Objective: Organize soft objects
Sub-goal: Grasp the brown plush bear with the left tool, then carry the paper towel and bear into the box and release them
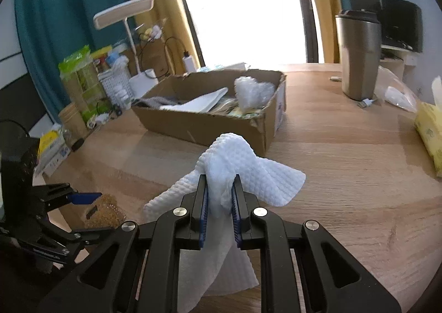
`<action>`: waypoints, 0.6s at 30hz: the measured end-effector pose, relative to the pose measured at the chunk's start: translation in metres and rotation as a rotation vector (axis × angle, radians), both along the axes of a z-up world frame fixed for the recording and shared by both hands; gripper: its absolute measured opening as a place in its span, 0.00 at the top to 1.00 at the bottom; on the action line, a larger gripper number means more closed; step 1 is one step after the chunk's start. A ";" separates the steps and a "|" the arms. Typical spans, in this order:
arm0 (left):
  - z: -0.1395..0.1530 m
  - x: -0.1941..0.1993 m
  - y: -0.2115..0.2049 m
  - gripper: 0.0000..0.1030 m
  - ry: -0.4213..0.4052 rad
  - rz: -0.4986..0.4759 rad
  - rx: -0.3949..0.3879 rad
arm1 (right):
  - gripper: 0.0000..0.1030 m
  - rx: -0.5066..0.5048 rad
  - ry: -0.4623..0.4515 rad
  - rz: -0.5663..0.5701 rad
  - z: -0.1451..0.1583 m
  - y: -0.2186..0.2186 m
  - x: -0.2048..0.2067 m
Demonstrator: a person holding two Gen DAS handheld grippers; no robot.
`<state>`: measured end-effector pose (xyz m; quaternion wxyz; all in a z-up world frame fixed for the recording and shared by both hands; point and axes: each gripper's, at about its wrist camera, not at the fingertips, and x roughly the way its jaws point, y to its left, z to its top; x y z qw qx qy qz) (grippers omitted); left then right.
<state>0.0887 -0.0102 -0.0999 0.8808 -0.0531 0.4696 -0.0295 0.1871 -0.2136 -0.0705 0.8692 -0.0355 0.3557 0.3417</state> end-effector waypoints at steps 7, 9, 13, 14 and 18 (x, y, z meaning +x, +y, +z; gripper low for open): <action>0.004 -0.001 -0.002 0.44 -0.024 -0.070 -0.030 | 0.84 0.012 -0.034 -0.039 0.007 -0.002 -0.005; 0.008 -0.001 0.000 0.44 -0.035 -0.080 -0.043 | 0.84 0.011 -0.041 -0.051 0.010 -0.001 -0.007; 0.022 0.002 0.008 0.44 -0.082 -0.090 -0.079 | 0.84 0.002 -0.056 -0.069 0.017 0.005 -0.011; 0.025 0.003 0.011 0.44 -0.093 -0.091 -0.091 | 0.84 -0.003 -0.062 -0.070 0.020 0.007 -0.012; 0.042 0.008 0.019 0.43 -0.149 -0.109 -0.121 | 0.84 -0.019 -0.082 -0.071 0.027 0.015 -0.016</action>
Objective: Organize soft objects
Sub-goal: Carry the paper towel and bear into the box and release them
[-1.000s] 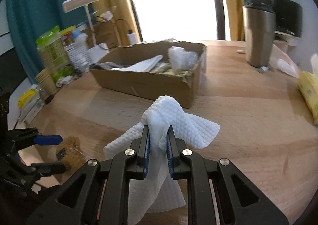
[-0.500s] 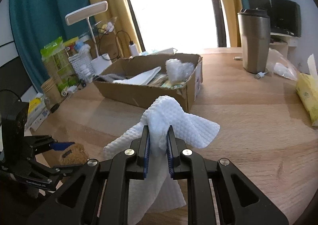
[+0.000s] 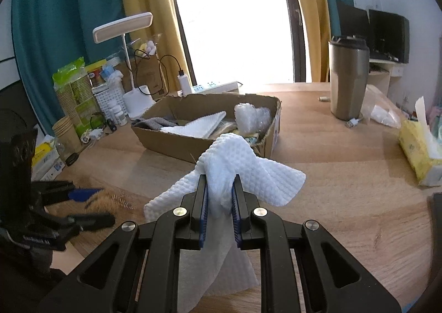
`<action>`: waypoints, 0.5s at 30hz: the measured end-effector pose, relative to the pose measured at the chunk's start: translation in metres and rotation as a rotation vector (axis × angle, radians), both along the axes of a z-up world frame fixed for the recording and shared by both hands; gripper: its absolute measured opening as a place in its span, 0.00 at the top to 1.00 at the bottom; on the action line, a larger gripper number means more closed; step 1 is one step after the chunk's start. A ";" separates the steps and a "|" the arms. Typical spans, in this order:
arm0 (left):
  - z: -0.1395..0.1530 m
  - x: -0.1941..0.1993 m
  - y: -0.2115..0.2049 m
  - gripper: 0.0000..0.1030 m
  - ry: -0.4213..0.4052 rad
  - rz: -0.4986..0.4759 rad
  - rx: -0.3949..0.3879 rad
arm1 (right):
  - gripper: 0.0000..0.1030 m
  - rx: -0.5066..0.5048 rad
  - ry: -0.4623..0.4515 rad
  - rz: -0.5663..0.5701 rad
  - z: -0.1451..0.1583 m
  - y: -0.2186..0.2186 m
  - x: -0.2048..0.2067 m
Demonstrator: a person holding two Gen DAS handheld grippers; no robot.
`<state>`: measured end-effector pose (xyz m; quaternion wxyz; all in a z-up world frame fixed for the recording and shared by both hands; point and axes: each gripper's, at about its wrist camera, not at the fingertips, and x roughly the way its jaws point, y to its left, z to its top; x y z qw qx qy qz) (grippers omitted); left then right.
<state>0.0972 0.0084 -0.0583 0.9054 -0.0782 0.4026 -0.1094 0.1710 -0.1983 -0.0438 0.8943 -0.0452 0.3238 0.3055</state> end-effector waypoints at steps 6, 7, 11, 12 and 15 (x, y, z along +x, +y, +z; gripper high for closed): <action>0.023 0.010 0.014 0.43 -0.078 0.011 -0.027 | 0.84 -0.009 -0.004 0.005 0.005 0.014 0.008; 0.027 0.012 0.018 0.43 -0.090 0.017 -0.032 | 0.84 -0.011 -0.005 0.010 0.006 0.017 0.011; 0.038 0.019 0.030 0.43 -0.138 0.039 -0.053 | 0.84 -0.024 -0.009 0.039 0.009 0.032 0.021; 0.040 0.022 0.033 0.43 -0.149 0.044 -0.054 | 0.84 -0.026 -0.010 0.045 0.010 0.034 0.023; 0.043 0.029 0.042 0.43 -0.165 0.059 -0.062 | 0.84 -0.031 -0.016 0.064 0.011 0.044 0.031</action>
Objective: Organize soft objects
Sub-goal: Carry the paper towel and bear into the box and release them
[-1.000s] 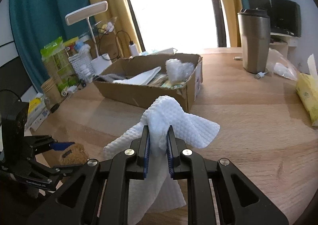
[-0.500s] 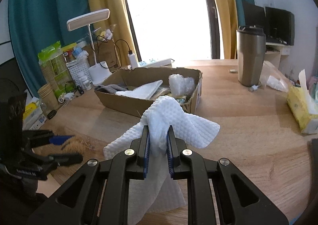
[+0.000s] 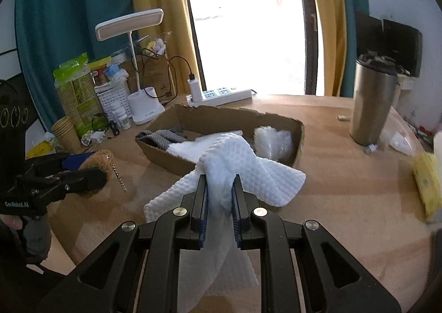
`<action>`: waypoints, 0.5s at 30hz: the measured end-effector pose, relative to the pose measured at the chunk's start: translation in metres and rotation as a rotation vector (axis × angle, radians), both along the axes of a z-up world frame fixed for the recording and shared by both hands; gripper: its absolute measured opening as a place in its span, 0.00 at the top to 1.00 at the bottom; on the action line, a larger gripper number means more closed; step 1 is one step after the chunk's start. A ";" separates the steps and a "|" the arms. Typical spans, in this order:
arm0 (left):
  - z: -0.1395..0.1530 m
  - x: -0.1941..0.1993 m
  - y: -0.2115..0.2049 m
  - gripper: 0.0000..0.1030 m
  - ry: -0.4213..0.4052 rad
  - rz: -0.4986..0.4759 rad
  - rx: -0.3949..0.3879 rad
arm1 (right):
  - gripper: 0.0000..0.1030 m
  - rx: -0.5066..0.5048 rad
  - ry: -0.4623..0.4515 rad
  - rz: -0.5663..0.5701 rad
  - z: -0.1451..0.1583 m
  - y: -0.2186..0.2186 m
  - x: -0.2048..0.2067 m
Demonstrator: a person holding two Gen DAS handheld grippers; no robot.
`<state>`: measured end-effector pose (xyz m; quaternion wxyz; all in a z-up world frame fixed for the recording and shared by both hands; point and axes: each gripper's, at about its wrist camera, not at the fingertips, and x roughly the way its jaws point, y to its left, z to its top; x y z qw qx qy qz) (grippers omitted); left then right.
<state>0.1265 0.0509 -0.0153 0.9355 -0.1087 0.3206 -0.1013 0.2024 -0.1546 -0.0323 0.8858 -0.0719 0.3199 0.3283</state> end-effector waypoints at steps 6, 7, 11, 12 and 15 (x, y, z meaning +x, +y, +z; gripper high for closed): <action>0.004 0.013 0.015 0.43 -0.030 0.030 -0.011 | 0.84 -0.005 -0.001 0.034 0.001 0.020 0.017; 0.005 0.015 0.017 0.43 -0.035 0.034 -0.013 | 0.84 -0.006 -0.002 0.040 0.002 0.024 0.020; 0.007 0.023 0.027 0.43 -0.052 0.049 -0.014 | 0.84 -0.001 -0.009 0.067 0.005 0.039 0.029; 0.007 0.025 0.030 0.43 -0.059 0.055 -0.011 | 0.84 -0.002 -0.011 0.073 0.005 0.041 0.031; 0.008 0.030 0.037 0.43 -0.072 0.069 -0.011 | 0.84 -0.010 -0.021 0.091 0.009 0.051 0.037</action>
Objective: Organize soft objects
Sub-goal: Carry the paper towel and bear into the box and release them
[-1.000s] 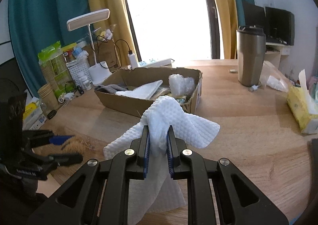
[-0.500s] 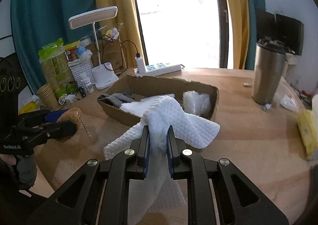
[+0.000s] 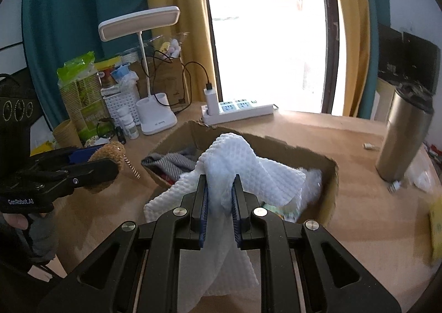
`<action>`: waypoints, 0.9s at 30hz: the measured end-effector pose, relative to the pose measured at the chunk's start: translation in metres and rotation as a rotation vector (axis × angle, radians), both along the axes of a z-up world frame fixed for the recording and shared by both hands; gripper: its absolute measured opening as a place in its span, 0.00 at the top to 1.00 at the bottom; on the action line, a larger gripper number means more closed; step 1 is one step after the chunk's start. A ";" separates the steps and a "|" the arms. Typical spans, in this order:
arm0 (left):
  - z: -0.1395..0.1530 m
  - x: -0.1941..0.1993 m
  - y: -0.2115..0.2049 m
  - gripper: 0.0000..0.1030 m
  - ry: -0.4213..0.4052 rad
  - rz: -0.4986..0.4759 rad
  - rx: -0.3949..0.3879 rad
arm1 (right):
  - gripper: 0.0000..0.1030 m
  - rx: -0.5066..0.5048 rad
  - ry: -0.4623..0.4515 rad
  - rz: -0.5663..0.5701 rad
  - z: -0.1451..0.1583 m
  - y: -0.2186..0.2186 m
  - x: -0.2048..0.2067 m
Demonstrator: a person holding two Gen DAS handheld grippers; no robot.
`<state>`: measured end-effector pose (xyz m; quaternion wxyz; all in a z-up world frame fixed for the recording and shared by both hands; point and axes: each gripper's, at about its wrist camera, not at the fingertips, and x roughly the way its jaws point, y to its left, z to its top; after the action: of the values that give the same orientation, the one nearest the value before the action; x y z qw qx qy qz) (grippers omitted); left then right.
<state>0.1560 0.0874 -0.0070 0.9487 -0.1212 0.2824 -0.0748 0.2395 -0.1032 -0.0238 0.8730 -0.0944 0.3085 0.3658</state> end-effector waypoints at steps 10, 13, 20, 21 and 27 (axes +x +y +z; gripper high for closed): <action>0.002 0.010 0.018 0.43 -0.035 0.021 -0.026 | 0.84 0.000 -0.020 0.050 0.009 0.031 0.024; 0.000 0.012 0.025 0.43 -0.040 0.034 -0.032 | 0.84 0.003 -0.013 0.059 0.008 0.043 0.032; -0.004 0.018 0.040 0.43 -0.039 0.063 -0.047 | 0.84 0.011 0.010 0.070 0.003 0.068 0.050; -0.005 0.019 0.042 0.43 -0.039 0.066 -0.048 | 0.84 0.012 0.015 0.069 0.002 0.071 0.052; -0.008 0.025 0.050 0.42 -0.042 0.082 -0.057 | 0.84 -0.017 0.093 0.065 -0.017 0.093 0.074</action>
<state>0.1813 0.1379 -0.0153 0.9528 -0.1580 0.2551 -0.0463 0.3135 -0.0101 -0.0412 0.8445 -0.0948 0.3486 0.3955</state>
